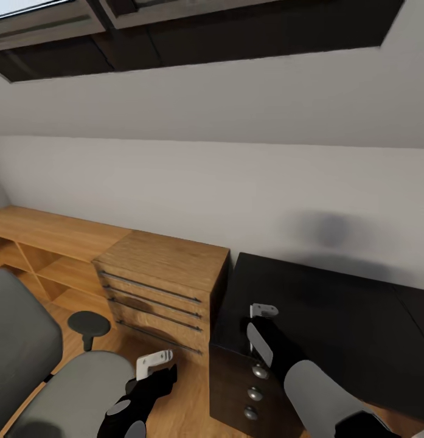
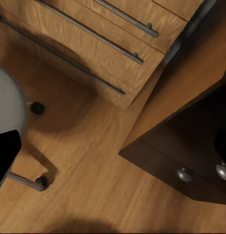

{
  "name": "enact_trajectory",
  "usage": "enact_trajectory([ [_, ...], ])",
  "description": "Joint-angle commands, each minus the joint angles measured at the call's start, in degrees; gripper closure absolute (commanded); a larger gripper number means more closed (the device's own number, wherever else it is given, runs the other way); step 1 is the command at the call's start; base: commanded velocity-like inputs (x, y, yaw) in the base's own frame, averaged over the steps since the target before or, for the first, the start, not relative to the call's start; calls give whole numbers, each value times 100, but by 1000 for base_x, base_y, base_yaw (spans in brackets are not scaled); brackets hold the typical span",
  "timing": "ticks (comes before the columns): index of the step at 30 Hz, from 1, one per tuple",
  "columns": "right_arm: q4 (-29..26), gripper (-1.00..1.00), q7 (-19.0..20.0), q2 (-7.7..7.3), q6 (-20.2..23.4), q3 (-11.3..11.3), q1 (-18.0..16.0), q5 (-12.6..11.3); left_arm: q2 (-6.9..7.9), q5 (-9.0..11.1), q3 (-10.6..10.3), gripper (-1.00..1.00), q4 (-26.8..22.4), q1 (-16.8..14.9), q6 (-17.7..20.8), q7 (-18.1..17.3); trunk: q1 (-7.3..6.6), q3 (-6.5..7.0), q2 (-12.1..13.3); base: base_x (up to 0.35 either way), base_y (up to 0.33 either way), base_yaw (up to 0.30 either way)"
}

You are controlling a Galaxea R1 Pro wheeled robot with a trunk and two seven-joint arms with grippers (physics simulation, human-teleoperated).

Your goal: In the bedroom, organize the workspace by keeping the computer under the desk, ensuring the monitor is on the desk, placing the keyboard on the desk next to the monitor, placing the mouse on the desk next to the keyboard, moving the folder from the swivel chair onto the desk next to the mouse, stacking the notebook on top of the folder with the pen on top of the notebook, and positioning the swivel chair next to the desk.

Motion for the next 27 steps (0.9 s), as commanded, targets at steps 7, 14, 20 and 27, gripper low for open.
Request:
enact_trajectory([
  [7,-921,100,-78,-99,17,31,27,-69,3,41,-10,-100,11,-6,5,54,-157,119,277,-330,0,0],
  [14,-1918,100,-133,-208,19,-111,240,-82,3,38,-10,-100,60,-6,2,54,-311,245,558,-292,0,0],
  [20,-2590,100,-153,-254,19,-155,509,-89,2,38,-10,-100,119,-8,2,54,-443,352,799,-72,0,0],
  [27,-2917,100,-161,-264,12,-170,660,-90,-5,38,-11,-100,157,-6,-2,54,-596,478,1079,-8,0,0],
])
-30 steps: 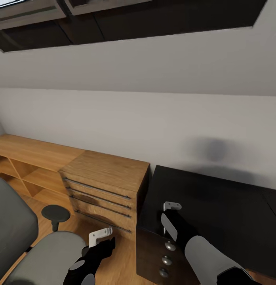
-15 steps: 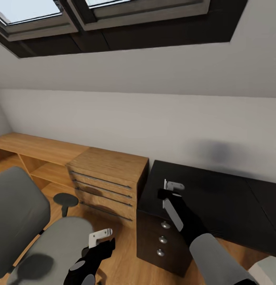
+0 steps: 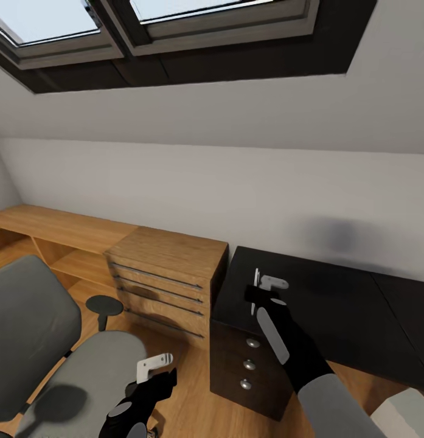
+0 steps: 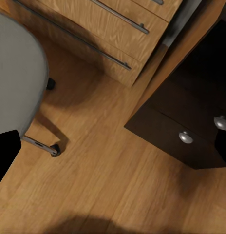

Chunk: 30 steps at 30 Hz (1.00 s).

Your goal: In the bedroom, organize the workspace by keeping the computer under the desk, ensuring the monitor is on the desk, placing the keyboard on the desk next to the monitor, placing the mouse on the desk next to the keyboard, moving the folder from the swivel chair onto the desk next to the mouse, stacking the notebook on top of the folder with the pen on top of the notebook, and positioning the swivel chair next to the desk.

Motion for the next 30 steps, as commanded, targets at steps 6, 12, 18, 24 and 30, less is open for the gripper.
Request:
enact_trajectory([
  [6,-18,100,-47,-3,30,3,52,-67,-23,36,-50,-100,468,-5,-7,66,-131,100,236,0,0,0],
  [12,-1818,100,-47,5,2844,-2093,291,-790,4,30,-56,-100,1116,-5,-487,2,-263,208,477,0,0,0],
  [18,-2354,100,-39,-128,3077,-2338,838,-770,2,30,-62,-100,1371,-6,-618,4,-395,316,718,0,0,0],
  [24,-2447,100,-39,-356,3080,-2356,1055,-759,-19,14,-116,-100,1688,-6,-633,42,-527,424,958,0,0,-38],
  [30,-2441,100,-37,-494,3088,-2434,1063,-765,-20,17,-137,-100,1728,-7,-636,51,-636,513,1159,0,0,-217],
])
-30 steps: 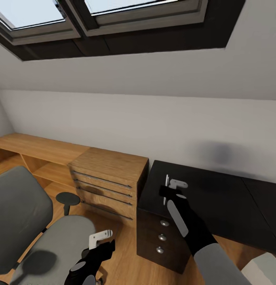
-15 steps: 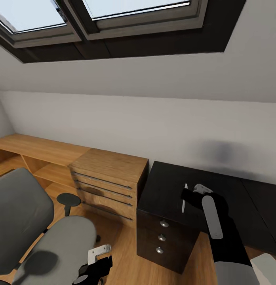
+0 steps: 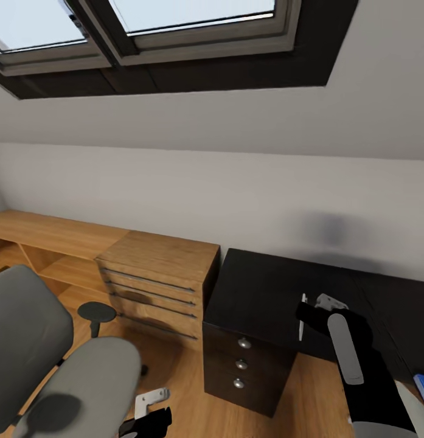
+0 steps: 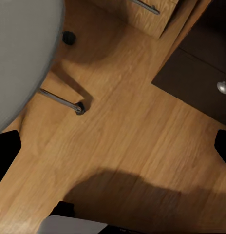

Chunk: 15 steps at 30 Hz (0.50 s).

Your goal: In the bedroom, organize the workspace by keeping the computer under the desk, ensuring the monitor is on the desk, placing the keyboard on the desk next to the monitor, placing the mouse on the desk next to the keyboard, moving the folder from the swivel chair onto the desk next to the mouse, stacking the notebook on top of the folder with the pen on top of the notebook, and positioning the swivel chair next to the desk.

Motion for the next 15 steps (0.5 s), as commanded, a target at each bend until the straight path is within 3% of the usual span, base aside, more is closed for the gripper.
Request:
enact_trajectory([
  [1,-2,100,-47,-31,13,-17,-6,-72,2,34,-9,-100,-7,-3,13,46,2,-9,-8,0,0,-257],
  [10,20,100,-29,-349,49,-34,-6,-83,-11,32,-87,-100,123,-6,6,47,2,-9,-8,0,0,-284],
  [13,53,100,-21,-392,46,-34,-6,-83,-11,28,-108,-100,198,-4,5,46,2,-9,-8,0,0,-293],
  [15,90,100,-15,-447,43,-34,-6,-84,-11,27,-213,-100,278,-3,-152,46,2,-9,-8,0,0,-294],
])
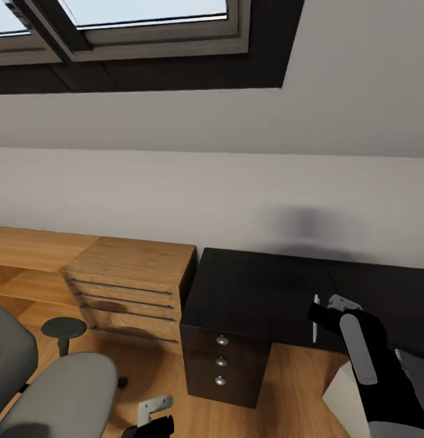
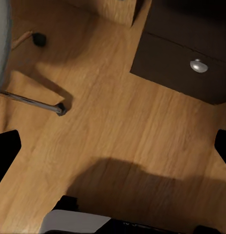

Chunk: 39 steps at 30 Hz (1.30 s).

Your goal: In the bedroom, organize the workspace by keeping the computer under the desk, ensuring the monitor is on the desk, placing the keyboard on the desk next to the monitor, placing the mouse on the desk next to the keyboard, moving the folder from the swivel chair onto the desk next to the mouse, stacking the notebook on top of the folder with the pen on top of the notebook, and positioning the swivel chair next to the desk.

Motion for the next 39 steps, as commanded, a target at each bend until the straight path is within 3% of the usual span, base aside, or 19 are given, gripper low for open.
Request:
enact_trajectory([
  [1,6,100,-46,-31,10,0,-5,-71,2,38,-76,-100,8,-5,-124,44,2,-9,-8,0,0,-294],
  [2,18,100,-41,-72,6,0,-5,-71,5,44,-172,-100,24,-5,-331,44,2,-9,-8,0,0,-294],
  [7,76,100,-32,-119,-4,-1,-5,-71,3,50,-285,-100,63,-5,-565,44,2,-9,-8,0,0,-294],
  [10,181,100,-29,-143,-10,-7,-5,-66,2,51,-298,-100,76,-4,-591,44,2,-9,-8,0,0,-295],
  [13,321,100,-22,-286,-21,-11,-5,-79,2,51,-308,-100,99,-4,-601,44,2,-9,-8,0,0,-296],
  [19,370,100,-24,-376,-71,-14,-5,-53,2,43,-345,-100,107,-5,-617,44,2,-9,-8,0,0,-296],
  [20,380,100,-26,-455,-90,-12,-5,-52,5,38,-383,-100,107,-5,-623,47,2,-9,-8,0,0,-296],
  [24,588,100,-28,-653,-157,-12,-5,-50,23,8,-635,-100,106,-5,-795,65,2,-9,-8,0,0,-296],
  [28,812,100,-28,-826,-349,-10,-13,-44,36,-41,-1002,-100,106,-6,-1246,121,2,-9,-8,0,0,-296],
  [33,915,100,-28,-847,-406,-4,-14,50,41,-45,-1250,-100,106,-5,-1297,306,2,-10,-8,0,0,-274],
  [39,1029,100,-33,-833,-631,38,-14,347,46,-38,-1509,-100,106,-5,-1312,571,2,-11,-8,0,0,-70],
])
